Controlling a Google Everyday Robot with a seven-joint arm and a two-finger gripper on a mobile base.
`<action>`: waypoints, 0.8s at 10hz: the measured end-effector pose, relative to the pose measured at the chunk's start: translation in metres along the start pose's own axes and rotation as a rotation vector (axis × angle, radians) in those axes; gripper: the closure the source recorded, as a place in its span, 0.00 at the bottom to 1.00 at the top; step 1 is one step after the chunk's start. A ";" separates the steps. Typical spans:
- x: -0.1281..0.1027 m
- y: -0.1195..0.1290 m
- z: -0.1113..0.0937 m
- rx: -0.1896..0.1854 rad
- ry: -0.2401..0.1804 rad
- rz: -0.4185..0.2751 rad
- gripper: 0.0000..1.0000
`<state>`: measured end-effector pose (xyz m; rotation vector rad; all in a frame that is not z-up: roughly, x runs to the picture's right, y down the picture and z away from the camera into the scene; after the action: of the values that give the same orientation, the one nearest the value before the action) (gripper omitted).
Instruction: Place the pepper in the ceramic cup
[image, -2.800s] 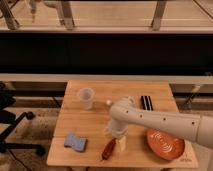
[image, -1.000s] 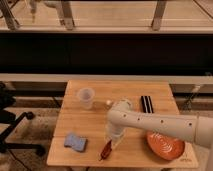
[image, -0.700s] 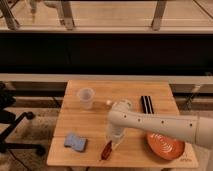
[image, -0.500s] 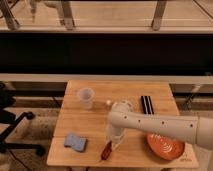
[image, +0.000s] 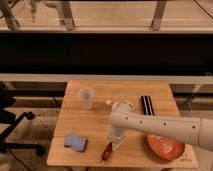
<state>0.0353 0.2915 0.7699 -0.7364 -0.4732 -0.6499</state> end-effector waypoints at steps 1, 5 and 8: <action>0.002 -0.001 -0.002 0.003 0.003 0.000 0.81; -0.002 -0.011 -0.031 0.008 0.024 -0.021 0.99; -0.002 -0.015 -0.035 0.014 0.031 -0.032 0.99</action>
<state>0.0301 0.2581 0.7526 -0.7063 -0.4618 -0.6865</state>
